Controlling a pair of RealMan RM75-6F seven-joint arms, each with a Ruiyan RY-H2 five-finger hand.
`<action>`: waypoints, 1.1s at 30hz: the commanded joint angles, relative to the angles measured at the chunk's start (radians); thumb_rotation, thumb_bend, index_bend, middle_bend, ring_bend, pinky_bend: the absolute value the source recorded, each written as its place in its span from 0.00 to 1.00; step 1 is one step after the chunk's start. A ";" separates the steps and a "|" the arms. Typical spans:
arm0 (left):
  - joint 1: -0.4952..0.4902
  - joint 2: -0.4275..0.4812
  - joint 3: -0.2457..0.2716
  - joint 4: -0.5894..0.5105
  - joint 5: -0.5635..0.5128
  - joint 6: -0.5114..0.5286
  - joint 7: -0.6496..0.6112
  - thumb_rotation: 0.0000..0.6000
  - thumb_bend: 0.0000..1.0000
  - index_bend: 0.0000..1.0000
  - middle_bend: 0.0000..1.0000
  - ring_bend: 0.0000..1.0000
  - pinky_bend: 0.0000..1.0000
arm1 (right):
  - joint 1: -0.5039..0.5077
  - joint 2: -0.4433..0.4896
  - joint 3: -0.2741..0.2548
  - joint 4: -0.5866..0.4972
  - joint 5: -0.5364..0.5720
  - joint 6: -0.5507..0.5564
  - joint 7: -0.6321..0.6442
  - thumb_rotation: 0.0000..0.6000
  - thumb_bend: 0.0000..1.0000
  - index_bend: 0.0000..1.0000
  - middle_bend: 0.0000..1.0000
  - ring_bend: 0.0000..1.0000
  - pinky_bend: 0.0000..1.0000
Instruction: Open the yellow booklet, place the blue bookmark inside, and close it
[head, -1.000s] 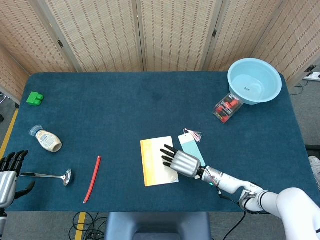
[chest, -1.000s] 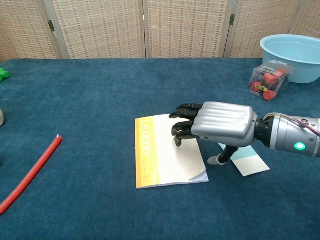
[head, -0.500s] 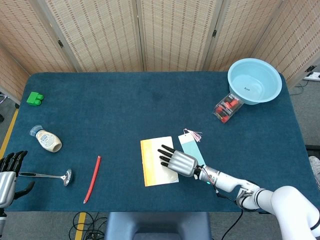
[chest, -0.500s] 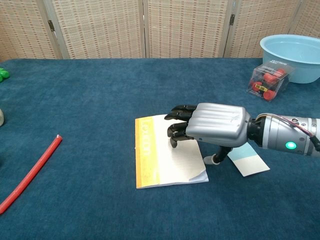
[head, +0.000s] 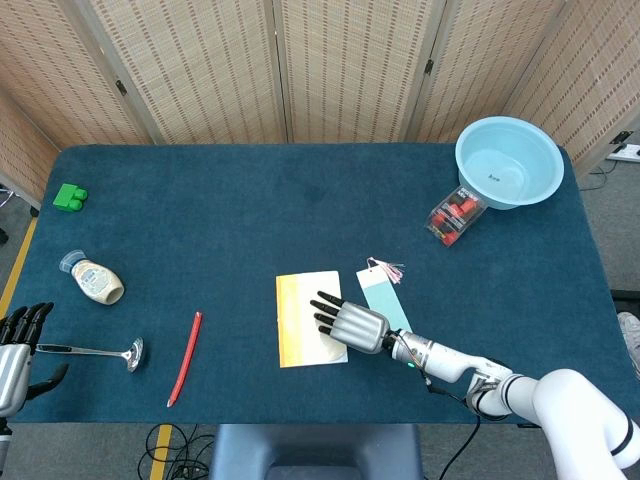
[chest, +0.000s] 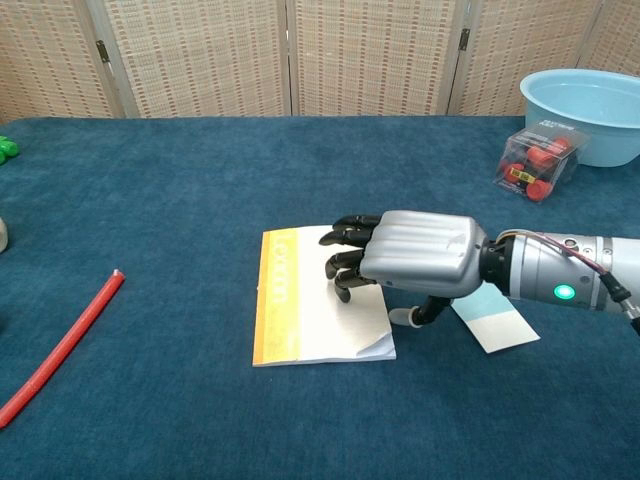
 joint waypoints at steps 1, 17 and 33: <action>0.002 0.000 0.000 0.002 0.000 0.002 -0.002 1.00 0.26 0.10 0.13 0.11 0.16 | 0.004 -0.006 0.000 0.005 0.003 0.001 0.001 1.00 0.29 0.36 0.21 0.00 0.00; 0.006 -0.001 -0.001 0.012 0.003 0.007 -0.017 1.00 0.26 0.10 0.13 0.11 0.16 | 0.014 -0.062 0.014 0.072 0.016 0.062 0.032 1.00 0.33 0.45 0.25 0.00 0.00; 0.008 0.007 -0.010 0.021 0.000 0.015 -0.029 1.00 0.26 0.10 0.13 0.11 0.16 | 0.042 -0.161 0.061 0.206 0.033 0.170 0.118 1.00 0.41 0.61 0.36 0.11 0.00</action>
